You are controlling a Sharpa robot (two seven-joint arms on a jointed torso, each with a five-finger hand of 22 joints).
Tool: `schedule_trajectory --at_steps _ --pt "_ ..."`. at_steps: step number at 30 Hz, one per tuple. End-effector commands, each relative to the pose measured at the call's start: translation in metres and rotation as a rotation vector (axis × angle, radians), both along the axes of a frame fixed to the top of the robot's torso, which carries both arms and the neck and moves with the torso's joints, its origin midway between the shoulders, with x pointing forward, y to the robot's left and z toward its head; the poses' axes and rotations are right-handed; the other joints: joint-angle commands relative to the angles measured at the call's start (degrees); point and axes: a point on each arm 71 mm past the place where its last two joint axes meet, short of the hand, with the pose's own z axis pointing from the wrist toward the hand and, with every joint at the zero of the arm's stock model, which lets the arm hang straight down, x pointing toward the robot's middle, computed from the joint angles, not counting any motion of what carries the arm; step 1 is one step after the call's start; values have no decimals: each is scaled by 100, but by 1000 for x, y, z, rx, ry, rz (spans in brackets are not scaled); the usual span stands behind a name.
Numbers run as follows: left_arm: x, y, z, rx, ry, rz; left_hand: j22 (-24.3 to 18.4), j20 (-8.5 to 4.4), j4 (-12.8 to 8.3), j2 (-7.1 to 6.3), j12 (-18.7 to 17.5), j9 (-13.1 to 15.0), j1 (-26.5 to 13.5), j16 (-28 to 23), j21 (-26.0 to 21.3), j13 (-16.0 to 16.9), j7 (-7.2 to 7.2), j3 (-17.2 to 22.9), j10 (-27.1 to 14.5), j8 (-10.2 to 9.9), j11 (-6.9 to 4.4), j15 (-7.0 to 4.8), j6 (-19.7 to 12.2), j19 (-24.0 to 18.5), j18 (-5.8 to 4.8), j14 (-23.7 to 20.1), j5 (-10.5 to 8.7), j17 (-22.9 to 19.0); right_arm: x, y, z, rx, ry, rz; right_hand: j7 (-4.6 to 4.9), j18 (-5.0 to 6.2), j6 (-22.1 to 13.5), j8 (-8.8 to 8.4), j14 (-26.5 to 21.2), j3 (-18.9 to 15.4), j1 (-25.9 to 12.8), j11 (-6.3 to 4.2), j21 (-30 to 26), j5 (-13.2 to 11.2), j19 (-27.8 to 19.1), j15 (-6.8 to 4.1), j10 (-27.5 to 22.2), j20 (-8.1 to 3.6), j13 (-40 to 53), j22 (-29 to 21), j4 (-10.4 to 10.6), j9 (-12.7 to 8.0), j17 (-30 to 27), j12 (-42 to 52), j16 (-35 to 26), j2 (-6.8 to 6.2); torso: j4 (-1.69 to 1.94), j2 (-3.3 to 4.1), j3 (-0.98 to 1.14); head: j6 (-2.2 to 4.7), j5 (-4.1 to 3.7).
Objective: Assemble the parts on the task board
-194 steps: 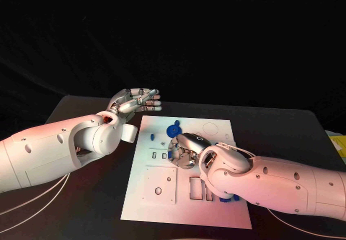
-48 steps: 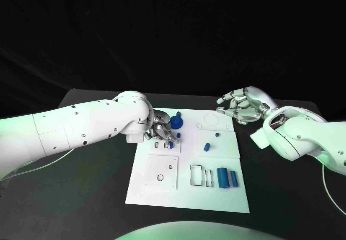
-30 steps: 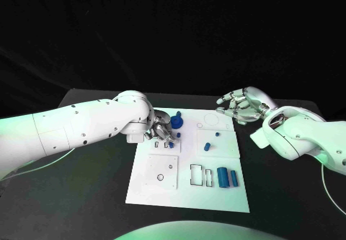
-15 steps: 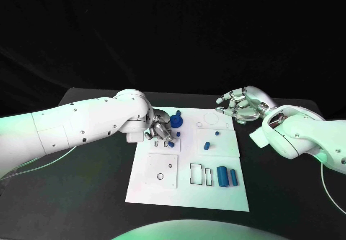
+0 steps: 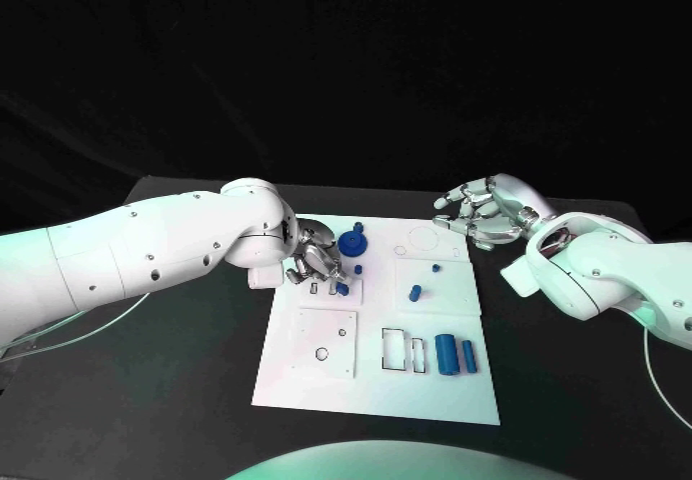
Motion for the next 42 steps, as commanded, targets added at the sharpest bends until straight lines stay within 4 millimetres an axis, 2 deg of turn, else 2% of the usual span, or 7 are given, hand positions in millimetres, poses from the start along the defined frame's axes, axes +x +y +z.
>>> schedule_trajectory --at_steps 1,8,15,19,24,31,42 --pt "-3 1 3 -93 24 61 73 -17 -1140 -28 39 17 -29 39 55 50 -4 1100 75 20 -2 -37 29 67 -79 385 49 818 0 0 -1 -9 2 11 -3 24 -38 5 44 -3 -70 -2 -16 34 -33 37 -42 -4 -13 -9 20 -2 -8 -16 -26 -3 4 1 2 -7 12" --pt "-9 12 5 -105 -46 98 158 -36 -1223 -120 114 19 -96 63 105 149 -32 1192 211 36 -31 -63 130 117 -92 399 243 851 0 -3 -1 -6 0 3 -1 23 -46 4 44 -6 -103 1 -16 42 -31 39 -40 -2 -9 -5 30 -4 -3 -11 -26 12 5 1 4 -13 18" --pt "-16 21 2 -73 -179 110 258 -50 -1253 -160 147 12 -95 69 152 194 -48 1235 272 34 -47 -77 186 183 -111 404 287 858 1 -6 -1 -6 -2 -3 0 24 -49 5 44 -7 -130 2 -25 46 -35 40 -40 0 -10 -9 35 -4 -1 -9 -28 24 13 -7 -6 3 28" --pt "-19 24 0 -72 -257 132 347 -66 -1264 -208 200 3 -97 83 196 270 -65 1296 351 30 -65 -93 247 242 -127 411 308 875 1 -7 -1 -7 -3 -6 0 24 -49 5 44 -7 -130 2 -25 46 -35 40 -40 0 -10 -9 35 -4 -1 -9 -28 24 23 -17 -2 -18 36" --pt "-23 23 -4 -74 -317 144 390 -95 -1270 -323 284 -9 -138 118 227 390 -94 1416 466 28 -93 -120 347 267 -133 428 466 923 1 -7 -1 -7 -3 -7 0 24 -49 5 44 -7 -130 2 -25 46 -35 40 -40 0 -10 -9 35 -4 -1 -9 -28 24 27 -23 3 -34 21" --pt "-25 23 -8 -46 -330 133 397 -98 -1273 -339 286 -9 -140 119 231 393 -97 1423 473 28 -96 -123 356 270 -134 429 483 923 1 -8 -1 -8 -2 -9 0 25 -49 7 45 -10 -154 2 -32 49 -36 41 -47 1 -18 -11 34 -4 2 -13 -27 33 13 -11 8 -34 33" --pt "-26 18 -11 -6 -320 87 398 -99 -1275 -347 288 -10 -140 119 233 396 -99 1427 478 28 -98 -125 362 271 -134 429 493 923 1 -8 -2 -8 -1 -9 0 25 -49 7 45 -10 -154 2 -32 49 -36 41 -47 1 -18 -11 34 -4 2 -13 -27 33 18 -6 6 -76 18"
